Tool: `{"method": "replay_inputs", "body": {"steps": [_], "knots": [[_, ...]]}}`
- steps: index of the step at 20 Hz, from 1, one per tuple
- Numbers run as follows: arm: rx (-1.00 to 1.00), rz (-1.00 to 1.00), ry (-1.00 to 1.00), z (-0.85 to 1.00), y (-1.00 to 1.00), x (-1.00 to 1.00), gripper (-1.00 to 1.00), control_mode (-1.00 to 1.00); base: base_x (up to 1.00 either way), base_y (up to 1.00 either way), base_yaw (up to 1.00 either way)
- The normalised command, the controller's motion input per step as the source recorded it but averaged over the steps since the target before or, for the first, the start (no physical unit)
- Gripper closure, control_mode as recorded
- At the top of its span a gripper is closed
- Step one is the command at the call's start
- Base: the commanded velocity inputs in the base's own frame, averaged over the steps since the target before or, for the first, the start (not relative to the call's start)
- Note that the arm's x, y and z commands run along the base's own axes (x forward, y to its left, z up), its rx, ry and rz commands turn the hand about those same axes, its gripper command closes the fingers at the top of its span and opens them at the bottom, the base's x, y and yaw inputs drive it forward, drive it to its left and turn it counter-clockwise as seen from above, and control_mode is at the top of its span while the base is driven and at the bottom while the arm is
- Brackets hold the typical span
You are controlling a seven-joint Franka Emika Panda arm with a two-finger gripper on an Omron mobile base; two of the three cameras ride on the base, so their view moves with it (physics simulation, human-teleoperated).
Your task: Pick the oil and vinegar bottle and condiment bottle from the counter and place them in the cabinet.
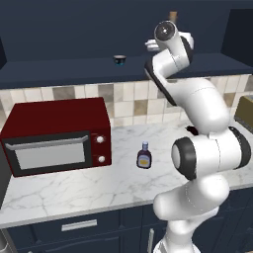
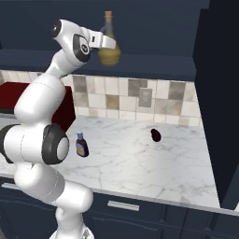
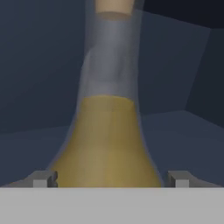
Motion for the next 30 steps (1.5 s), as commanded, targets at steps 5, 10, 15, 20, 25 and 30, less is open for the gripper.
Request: {"method": "replay_inputs", "body": {"steps": [5,10,15,20,25,30], "knots": [[0.06,0.00,-0.03,-0.01,-0.01,-0.20,-1.00,-1.00,0.00,0.00,0.00],[0.11,0.01,-0.05,-0.09,0.15,-0.67,-1.00,-1.00,0.00,0.00,0.00],[0.11,0.04,-0.06,-0.17,0.34,-0.80,-1.00,-1.00,0.00,0.00,0.00],[0.15,0.10,-0.03,-0.14,0.36,-0.89,-1.00,-1.00,0.00,0.00,0.00],[0.17,0.13,-0.02,-0.15,0.30,-0.91,-1.00,-1.00,0.00,0.00,0.00],[0.16,0.17,0.00,-0.22,0.07,-0.63,-1.00,-1.00,0.00,0.00,0.00]]}}
